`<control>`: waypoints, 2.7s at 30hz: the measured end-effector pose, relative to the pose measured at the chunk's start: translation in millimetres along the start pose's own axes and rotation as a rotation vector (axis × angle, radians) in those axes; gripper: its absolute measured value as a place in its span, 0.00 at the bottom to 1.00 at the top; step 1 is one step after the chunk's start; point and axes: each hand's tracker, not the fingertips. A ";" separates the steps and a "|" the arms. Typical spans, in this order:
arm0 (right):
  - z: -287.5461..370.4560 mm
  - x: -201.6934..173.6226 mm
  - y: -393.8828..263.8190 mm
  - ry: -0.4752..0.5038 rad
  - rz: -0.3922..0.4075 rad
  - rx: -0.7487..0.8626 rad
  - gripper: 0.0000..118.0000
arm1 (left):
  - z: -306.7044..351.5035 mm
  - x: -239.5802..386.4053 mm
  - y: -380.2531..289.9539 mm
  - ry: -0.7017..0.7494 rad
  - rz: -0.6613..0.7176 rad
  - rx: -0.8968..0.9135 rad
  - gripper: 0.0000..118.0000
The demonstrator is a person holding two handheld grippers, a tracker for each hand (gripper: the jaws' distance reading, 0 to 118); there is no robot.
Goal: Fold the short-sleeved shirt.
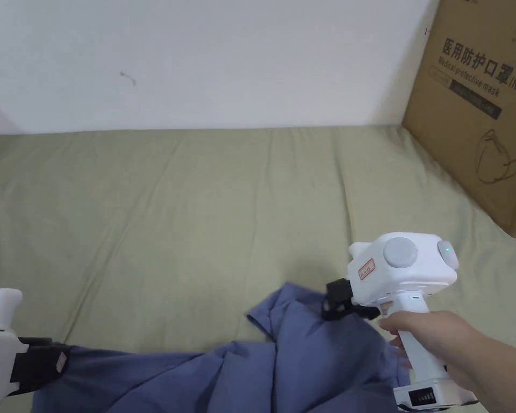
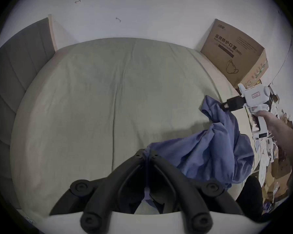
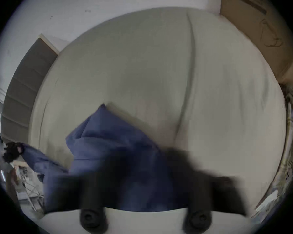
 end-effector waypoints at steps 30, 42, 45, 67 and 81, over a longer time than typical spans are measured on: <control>500.3 -28.9 -54.9 -0.108 0.068 0.793 0.00 | 323.3 43.4 131.0 0.137 -0.078 0.617 0.00; 530.3 -27.3 75.9 -0.238 0.048 0.951 0.00 | 287.6 42.3 256.8 0.141 0.029 0.721 0.00; 526.4 -25.0 109.5 -0.259 0.046 0.994 0.00 | 265.8 41.4 288.0 0.154 0.044 0.759 0.00; 274.8 35.9 101.3 -0.309 -0.020 0.880 0.00 | 66.0 5.0 263.6 0.134 0.178 0.699 0.00; 90.4 110.4 -186.7 -0.191 -0.034 0.209 0.00 | -48.5 -11.6 -52.0 0.072 0.056 -0.045 0.00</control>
